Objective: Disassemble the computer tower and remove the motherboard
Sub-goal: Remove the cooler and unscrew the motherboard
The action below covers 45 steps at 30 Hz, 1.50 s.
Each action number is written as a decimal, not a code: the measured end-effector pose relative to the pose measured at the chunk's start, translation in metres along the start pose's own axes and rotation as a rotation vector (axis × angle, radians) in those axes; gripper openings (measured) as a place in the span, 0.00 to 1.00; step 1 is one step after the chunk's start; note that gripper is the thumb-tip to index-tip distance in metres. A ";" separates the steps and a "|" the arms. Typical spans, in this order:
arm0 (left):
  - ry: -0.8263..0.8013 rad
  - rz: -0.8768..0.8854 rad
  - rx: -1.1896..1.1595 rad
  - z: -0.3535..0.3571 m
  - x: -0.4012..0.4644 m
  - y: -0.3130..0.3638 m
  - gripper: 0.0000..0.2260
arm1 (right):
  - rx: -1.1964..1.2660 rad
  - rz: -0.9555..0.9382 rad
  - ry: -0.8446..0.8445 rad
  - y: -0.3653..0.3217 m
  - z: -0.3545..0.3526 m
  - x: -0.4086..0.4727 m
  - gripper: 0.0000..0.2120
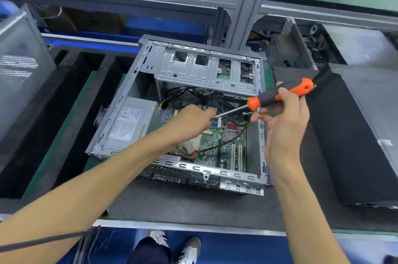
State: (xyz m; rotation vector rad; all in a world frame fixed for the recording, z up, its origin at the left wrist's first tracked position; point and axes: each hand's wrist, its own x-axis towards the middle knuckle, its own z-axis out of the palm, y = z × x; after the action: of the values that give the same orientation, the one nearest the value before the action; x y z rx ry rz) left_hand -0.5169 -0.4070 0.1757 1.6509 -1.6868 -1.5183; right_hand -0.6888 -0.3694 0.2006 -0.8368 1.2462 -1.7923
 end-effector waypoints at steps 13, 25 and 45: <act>0.388 -0.095 -0.529 -0.181 -0.072 -0.093 0.17 | 0.339 0.417 -0.245 0.026 0.183 -0.024 0.11; 0.245 -0.579 -0.106 -0.186 -0.077 -0.232 0.13 | 0.021 0.392 -0.561 0.070 0.268 -0.060 0.10; 0.827 -0.011 -0.911 -0.176 -0.220 -0.175 0.14 | -0.418 0.288 -1.241 0.072 0.244 -0.168 0.12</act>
State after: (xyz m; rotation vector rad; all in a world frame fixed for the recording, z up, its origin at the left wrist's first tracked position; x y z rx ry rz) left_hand -0.2248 -0.2515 0.1900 1.4132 -0.4345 -1.0727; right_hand -0.3853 -0.3439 0.1918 -1.5511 0.7829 -0.4974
